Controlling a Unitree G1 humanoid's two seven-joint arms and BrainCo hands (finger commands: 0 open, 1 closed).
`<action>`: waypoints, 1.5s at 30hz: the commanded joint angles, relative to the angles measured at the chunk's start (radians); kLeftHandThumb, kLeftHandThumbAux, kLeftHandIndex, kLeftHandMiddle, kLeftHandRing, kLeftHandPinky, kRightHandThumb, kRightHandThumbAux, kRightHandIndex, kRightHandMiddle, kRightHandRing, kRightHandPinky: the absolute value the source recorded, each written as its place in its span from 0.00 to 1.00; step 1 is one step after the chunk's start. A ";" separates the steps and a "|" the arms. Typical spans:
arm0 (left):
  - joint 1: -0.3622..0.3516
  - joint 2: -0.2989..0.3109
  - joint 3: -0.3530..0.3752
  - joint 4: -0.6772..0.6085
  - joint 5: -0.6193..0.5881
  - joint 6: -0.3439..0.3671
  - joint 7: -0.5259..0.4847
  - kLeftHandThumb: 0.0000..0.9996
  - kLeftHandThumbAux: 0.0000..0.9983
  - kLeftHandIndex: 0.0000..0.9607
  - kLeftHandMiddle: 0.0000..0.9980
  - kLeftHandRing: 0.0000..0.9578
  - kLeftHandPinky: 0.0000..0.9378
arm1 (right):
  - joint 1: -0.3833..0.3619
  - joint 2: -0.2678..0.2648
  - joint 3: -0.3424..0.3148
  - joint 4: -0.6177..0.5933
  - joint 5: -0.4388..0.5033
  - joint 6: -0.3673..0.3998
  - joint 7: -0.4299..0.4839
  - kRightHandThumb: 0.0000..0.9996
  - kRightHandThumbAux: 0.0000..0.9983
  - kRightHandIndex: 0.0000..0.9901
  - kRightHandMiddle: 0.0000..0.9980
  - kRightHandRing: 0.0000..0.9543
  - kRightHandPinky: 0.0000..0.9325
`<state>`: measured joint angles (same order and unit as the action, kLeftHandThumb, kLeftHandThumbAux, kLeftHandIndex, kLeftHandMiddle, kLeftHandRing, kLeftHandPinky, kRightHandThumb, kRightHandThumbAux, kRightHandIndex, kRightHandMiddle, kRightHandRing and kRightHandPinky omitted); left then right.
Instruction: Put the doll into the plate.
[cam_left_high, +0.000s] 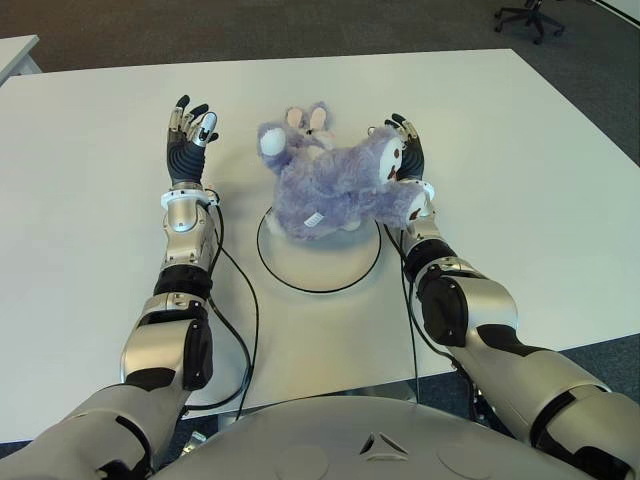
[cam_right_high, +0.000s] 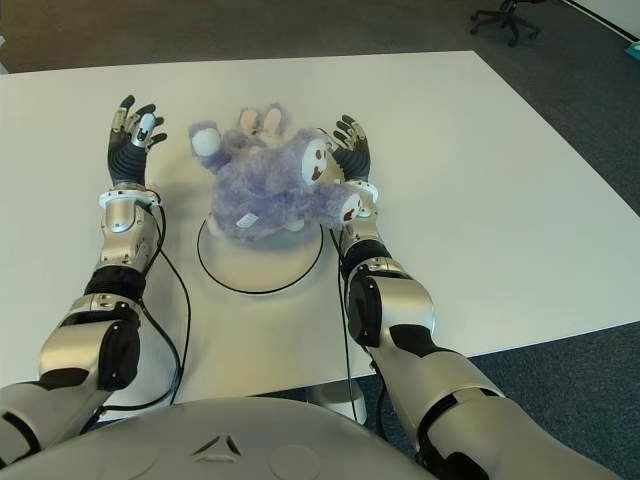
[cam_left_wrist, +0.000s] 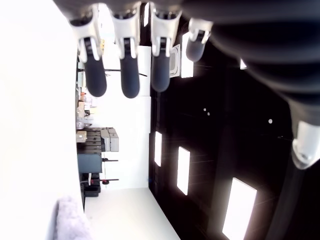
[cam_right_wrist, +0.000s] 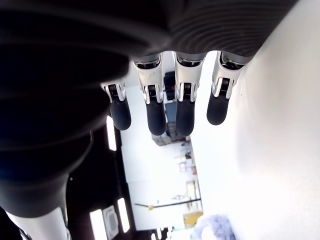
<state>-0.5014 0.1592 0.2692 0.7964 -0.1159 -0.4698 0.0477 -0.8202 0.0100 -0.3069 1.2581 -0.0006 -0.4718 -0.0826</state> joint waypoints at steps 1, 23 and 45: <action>-0.019 0.007 0.001 0.063 0.009 0.011 0.021 0.00 0.48 0.06 0.22 0.25 0.27 | 0.139 0.017 -0.014 0.089 0.016 0.083 -0.006 0.08 0.74 0.15 0.18 0.16 0.16; -0.047 0.025 -0.014 0.199 0.027 -0.012 0.033 0.00 0.48 0.02 0.20 0.23 0.23 | 0.141 0.018 -0.013 0.088 0.015 0.083 -0.007 0.07 0.73 0.15 0.17 0.16 0.16; -0.061 0.048 -0.024 0.351 0.035 -0.004 0.008 0.00 0.46 0.03 0.20 0.23 0.23 | 0.138 0.022 -0.014 0.088 0.016 0.078 -0.014 0.06 0.73 0.15 0.17 0.16 0.16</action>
<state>-0.6071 0.2091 0.2548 1.0831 -0.0944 -0.5089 0.0673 -0.8203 0.0137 -0.3065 1.2588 -0.0007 -0.4717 -0.0883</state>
